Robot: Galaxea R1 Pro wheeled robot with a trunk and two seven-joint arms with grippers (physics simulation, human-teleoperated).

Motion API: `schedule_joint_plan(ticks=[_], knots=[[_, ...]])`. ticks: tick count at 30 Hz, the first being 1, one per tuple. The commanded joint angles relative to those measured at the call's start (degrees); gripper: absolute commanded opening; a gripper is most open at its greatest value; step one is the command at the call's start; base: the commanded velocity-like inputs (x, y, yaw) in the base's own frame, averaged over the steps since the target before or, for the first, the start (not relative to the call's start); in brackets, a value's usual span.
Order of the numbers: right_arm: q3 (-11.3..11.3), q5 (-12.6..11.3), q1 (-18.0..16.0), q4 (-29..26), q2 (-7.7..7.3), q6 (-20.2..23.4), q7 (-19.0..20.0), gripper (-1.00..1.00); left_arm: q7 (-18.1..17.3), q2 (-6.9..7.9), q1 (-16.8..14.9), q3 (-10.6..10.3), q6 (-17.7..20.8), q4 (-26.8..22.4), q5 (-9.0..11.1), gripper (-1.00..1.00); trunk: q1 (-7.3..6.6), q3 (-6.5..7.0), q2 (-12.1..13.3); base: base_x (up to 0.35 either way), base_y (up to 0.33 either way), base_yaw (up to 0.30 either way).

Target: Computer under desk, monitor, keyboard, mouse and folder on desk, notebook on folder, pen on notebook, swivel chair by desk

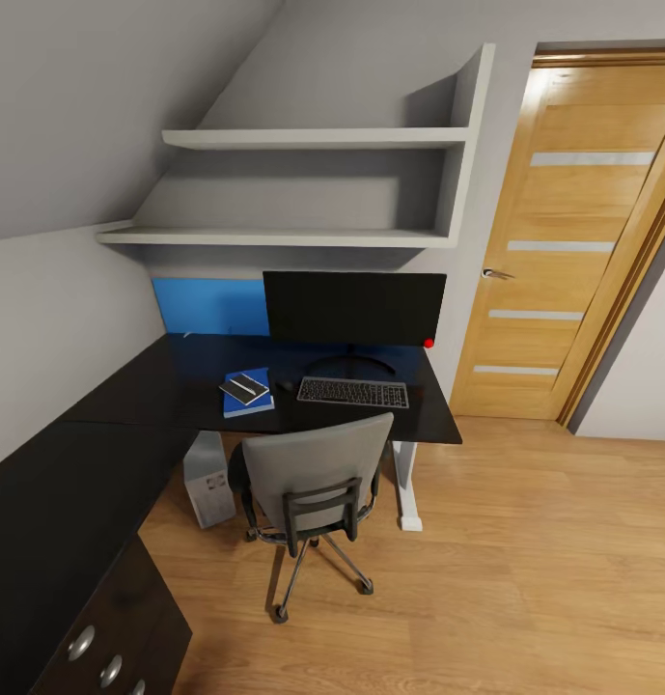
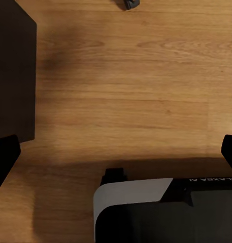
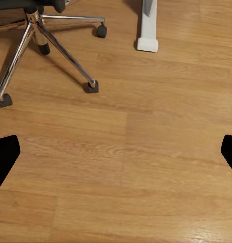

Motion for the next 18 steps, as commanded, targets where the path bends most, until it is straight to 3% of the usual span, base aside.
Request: schedule_joint_plan(ticks=[1, 18], knots=[[0.52, -0.55, -0.07, 0.13, 0.03, -0.24, -0.09, 1.00, 0.18, -0.03, -0.05, -0.50, -0.20, 0.06, 0.48, 1.00, 0.02, -0.10, -0.09, 0.000, 0.000, 0.000], [0.49, -0.55, -0.07, 0.13, 0.04, -0.24, -0.09, 1.00, 0.18, -0.06, -0.05, -0.53, -0.21, 0.06, 0.46, 1.00, 0.02, -0.10, -0.09, 0.000, 0.000, 0.000]])
